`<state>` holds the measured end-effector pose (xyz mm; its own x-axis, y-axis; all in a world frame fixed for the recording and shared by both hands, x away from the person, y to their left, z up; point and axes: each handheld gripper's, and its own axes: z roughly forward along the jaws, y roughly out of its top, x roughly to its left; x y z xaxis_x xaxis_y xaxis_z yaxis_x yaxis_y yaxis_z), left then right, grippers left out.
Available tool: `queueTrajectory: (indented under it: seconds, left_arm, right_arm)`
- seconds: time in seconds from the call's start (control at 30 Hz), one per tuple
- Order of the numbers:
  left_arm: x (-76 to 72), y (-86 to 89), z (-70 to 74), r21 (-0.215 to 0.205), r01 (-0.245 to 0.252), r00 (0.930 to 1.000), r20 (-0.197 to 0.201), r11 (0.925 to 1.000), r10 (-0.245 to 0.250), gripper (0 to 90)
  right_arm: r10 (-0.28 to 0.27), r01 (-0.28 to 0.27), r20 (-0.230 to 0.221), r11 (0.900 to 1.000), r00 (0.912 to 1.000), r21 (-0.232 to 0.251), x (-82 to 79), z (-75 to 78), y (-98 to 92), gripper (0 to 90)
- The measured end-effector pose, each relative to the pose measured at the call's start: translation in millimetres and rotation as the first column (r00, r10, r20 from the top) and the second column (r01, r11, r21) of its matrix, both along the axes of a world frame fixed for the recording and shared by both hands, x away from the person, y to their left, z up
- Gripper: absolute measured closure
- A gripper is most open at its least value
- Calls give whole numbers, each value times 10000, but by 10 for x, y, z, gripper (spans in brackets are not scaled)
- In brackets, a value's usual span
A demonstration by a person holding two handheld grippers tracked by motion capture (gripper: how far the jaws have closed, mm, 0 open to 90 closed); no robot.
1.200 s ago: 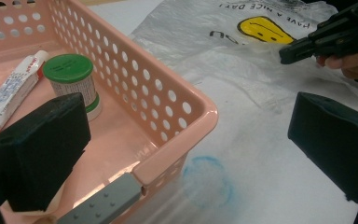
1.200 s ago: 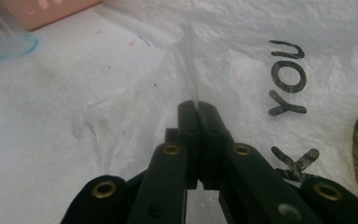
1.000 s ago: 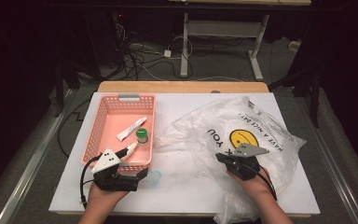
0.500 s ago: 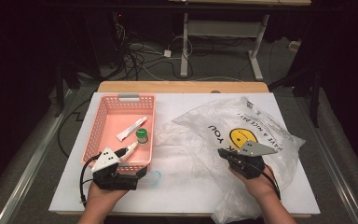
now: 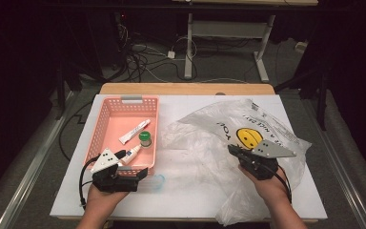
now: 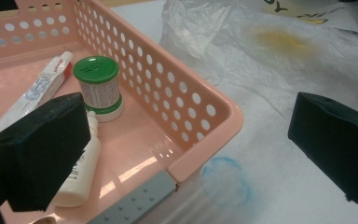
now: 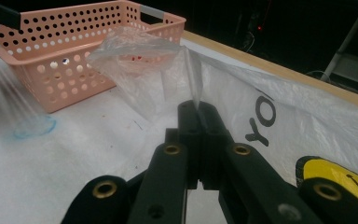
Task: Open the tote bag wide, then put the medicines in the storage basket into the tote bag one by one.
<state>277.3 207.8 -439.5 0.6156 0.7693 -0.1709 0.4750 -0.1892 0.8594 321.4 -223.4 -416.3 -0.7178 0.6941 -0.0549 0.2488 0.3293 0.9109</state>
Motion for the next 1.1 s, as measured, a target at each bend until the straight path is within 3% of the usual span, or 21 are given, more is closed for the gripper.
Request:
queueTrajectory:
  seconds: [0.17, 0.63, 0.9, 1.1]
  left_arm:
    - [15, 72, 5, -65, -210, 9998, 1, 9998, 210, 0]
    - [108, 386, 37, 232, -1092, 9939, -115, 9938, 1094, 0]
    - [115, 544, 47, 128, -1540, 9878, -232, 9880, 1542, 0]
    - [121, 559, 110, -53, -1781, 9840, -35, 9840, 1781, 0]
  right_arm:
    - [-29, 28, 111, 10000, 9999, 49, -7, 25, 3, 900]
    - [-235, 232, 144, 9996, 9996, 182, 16, 24, -51, 900]
    - [-324, 320, 258, 9994, 9991, 159, 12, 34, -82, 900]
    - [-285, 279, 291, 9994, 9992, 209, 2, 44, -74, 900]
